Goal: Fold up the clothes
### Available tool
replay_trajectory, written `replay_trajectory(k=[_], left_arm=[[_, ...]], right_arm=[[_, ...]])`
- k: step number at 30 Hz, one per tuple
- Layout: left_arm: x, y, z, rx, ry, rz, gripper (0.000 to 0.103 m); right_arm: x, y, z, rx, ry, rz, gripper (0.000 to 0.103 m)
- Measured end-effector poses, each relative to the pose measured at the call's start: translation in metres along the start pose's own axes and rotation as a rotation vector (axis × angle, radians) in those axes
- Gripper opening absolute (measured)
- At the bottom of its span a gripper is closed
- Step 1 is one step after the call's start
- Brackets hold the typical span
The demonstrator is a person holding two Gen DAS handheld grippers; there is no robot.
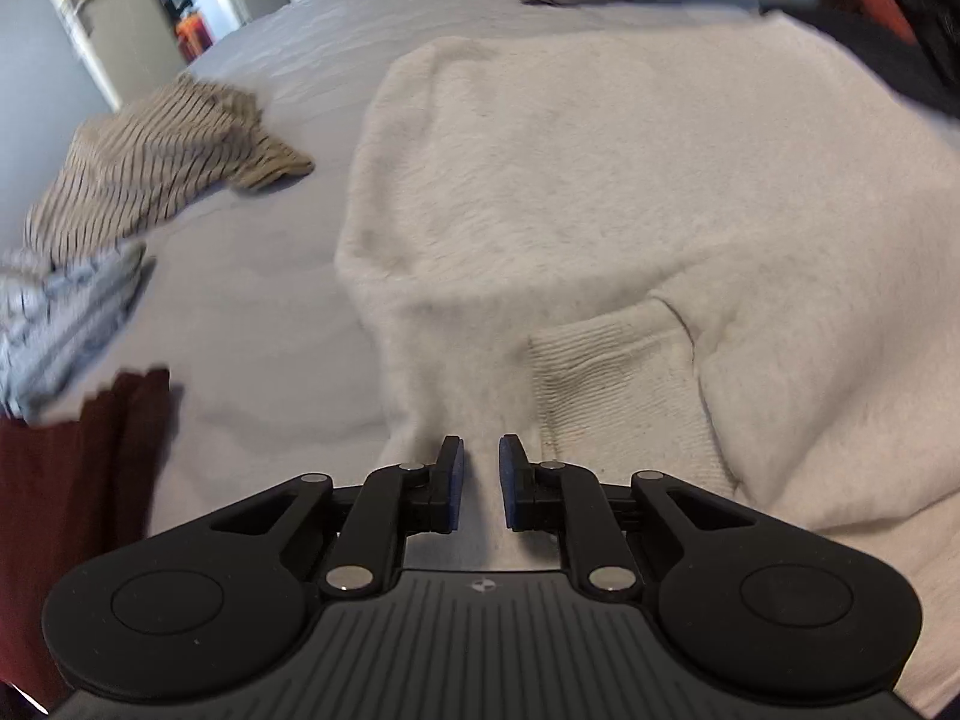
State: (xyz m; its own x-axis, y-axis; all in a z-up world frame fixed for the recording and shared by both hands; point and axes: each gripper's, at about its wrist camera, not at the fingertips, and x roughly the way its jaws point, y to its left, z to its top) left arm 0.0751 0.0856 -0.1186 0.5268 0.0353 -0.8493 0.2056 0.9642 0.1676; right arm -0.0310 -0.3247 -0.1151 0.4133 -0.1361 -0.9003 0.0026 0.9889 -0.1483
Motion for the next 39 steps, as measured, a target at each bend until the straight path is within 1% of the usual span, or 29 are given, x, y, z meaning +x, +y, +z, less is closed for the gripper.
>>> replay_trajectory(k=[1, 3, 6, 7, 8, 10, 12, 14, 16, 18, 20, 22, 24, 28, 31, 34, 38, 39], left_arm=[[-0.003, 0.003, -0.001, -0.014, -0.008, -0.004, 0.012], [-0.016, 0.005, -0.001, -0.02, -0.048, -0.009, 0.012], [-0.04, -0.002, 0.001, -0.005, -0.148, -0.067, 0.012], [-0.048, -0.007, 0.002, 0.009, -0.186, -0.094, 0.012], [-0.053, -0.012, 0.003, 0.025, -0.216, -0.123, 0.012], [-0.055, -0.026, 0.005, 0.064, -0.241, -0.188, 0.012], [-0.056, -0.04, 0.006, 0.104, -0.265, -0.253, 0.012], [-0.056, -0.054, 0.007, 0.142, -0.283, -0.315, 0.012], [-0.048, -0.067, 0.005, 0.168, -0.268, -0.352, 0.012], [-0.037, -0.076, 0.003, 0.179, -0.246, -0.35, 0.012], [-0.024, -0.08, 0.002, 0.165, -0.208, -0.312, 0.012], [-0.01, -0.075, 0.002, 0.133, -0.166, -0.299, 0.012], [0.001, -0.071, 0.003, 0.122, -0.135, -0.297, 0.012], [0.004, -0.068, 0.002, 0.132, -0.125, -0.29, 0.008], [-0.002, -0.066, 0.003, 0.124, -0.109, -0.286, 0.007], [-0.015, -0.069, 0.005, 0.154, -0.136, -0.304, 0.01], [-0.032, -0.078, 0.013, 0.176, -0.196, -0.345, 0.022], [-0.036, -0.081, 0.017, 0.183, -0.213, -0.353, 0.023]], right_arm=[[-0.006, 0.0, -0.001, -0.008, -0.018, -0.008, 0.025], [-0.018, 0.0, -0.003, -0.024, -0.062, -0.016, 0.026], [-0.038, 0.015, -0.001, -0.071, -0.17, 0.043, 0.027], [-0.044, 0.024, 0.002, -0.095, -0.2, 0.058, 0.03], [-0.047, 0.032, 0.005, -0.121, -0.226, 0.074, 0.036], [-0.052, 0.048, 0.011, -0.16, -0.273, 0.121, 0.043], [-0.051, 0.065, 0.021, -0.18, -0.286, 0.16, 0.043], [-0.043, 0.076, 0.029, -0.179, -0.272, 0.211, 0.043], [-0.033, 0.087, 0.033, -0.175, -0.252, 0.245, 0.043], [-0.022, 0.096, 0.036, -0.175, -0.232, 0.267, 0.043], [-0.01, 0.102, 0.038, -0.182, -0.208, 0.266, 0.046], [-0.001, 0.104, 0.039, -0.188, -0.189, 0.267, 0.047], [0.007, 0.106, 0.04, -0.195, -0.175, 0.269, 0.047], [0.011, 0.104, 0.04, -0.205, -0.16, 0.285, 0.048], [0.008, 0.101, 0.041, -0.222, -0.135, 0.295, 0.048], [0.0, 0.097, 0.041, -0.227, -0.125, 0.305, 0.048], [-0.015, 0.088, 0.052, -0.186, -0.163, 0.315, 0.048], [-0.018, 0.086, 0.057, -0.173, -0.175, 0.312, 0.048]])
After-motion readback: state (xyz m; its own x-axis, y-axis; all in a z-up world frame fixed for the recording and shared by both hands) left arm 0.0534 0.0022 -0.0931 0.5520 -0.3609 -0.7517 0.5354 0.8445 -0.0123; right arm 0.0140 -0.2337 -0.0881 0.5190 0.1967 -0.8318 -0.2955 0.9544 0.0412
